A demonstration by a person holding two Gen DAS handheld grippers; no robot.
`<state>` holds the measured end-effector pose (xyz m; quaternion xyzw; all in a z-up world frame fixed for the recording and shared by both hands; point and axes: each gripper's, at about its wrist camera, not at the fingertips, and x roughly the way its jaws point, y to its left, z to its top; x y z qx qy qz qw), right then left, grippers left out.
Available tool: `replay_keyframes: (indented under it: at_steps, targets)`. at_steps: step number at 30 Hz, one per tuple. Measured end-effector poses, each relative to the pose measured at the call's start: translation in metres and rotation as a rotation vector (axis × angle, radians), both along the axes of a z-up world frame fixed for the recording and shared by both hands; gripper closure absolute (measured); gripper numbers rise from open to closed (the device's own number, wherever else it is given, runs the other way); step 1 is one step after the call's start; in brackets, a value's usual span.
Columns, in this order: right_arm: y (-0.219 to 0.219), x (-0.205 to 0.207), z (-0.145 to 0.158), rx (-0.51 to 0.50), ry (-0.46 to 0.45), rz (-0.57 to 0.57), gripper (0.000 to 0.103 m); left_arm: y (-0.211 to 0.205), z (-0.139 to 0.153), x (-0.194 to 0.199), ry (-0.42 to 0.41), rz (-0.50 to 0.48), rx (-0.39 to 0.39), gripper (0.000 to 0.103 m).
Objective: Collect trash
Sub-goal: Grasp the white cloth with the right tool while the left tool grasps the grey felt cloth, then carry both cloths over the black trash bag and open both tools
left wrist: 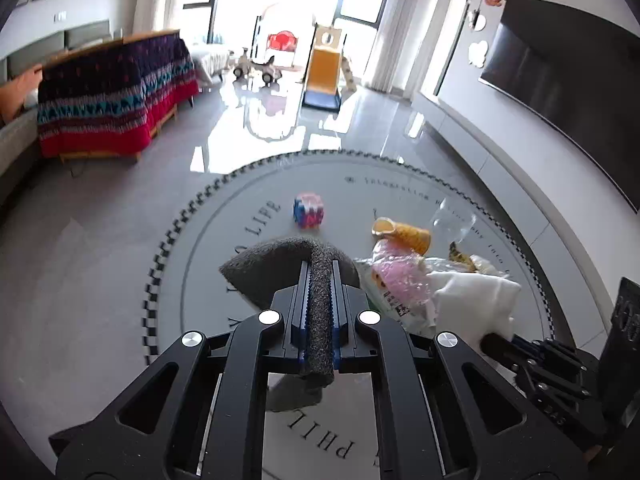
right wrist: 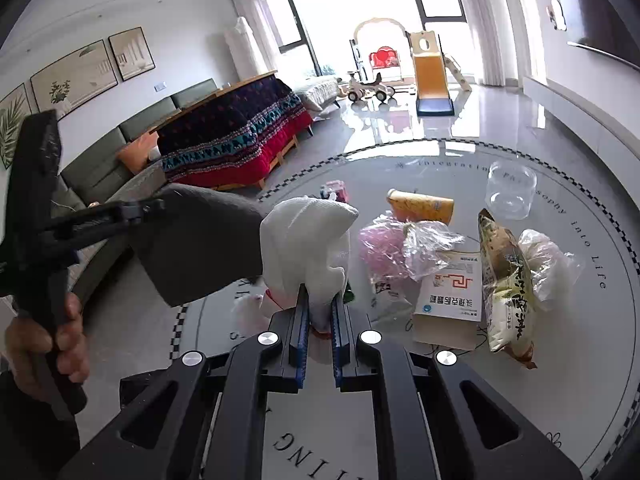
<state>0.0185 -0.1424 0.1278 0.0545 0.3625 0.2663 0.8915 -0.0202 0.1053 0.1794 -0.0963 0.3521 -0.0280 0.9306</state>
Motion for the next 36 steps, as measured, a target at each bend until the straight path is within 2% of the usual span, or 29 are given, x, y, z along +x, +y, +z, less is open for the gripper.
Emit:
replay_keyframes:
  at_steps: [8,18,25,36]
  targets:
    - [0.016,-0.027,0.017,0.002,-0.034,0.035,0.092,0.017,0.036,-0.058,-0.076,0.025,0.017,0.096]
    - [0.053,-0.071,0.021,-0.005,-0.046,0.125,0.092,0.043,0.036,-0.152,-0.111,0.134,0.055,0.096]
    - [0.092,-0.114,0.023,-0.013,-0.064,0.217,0.092,0.064,0.005,-0.216,-0.072,0.241,0.111,0.096]
    - [0.171,-0.186,0.010,-0.057,-0.063,0.409,0.092,0.106,-0.064,-0.293,0.039,0.428,0.110,0.096]
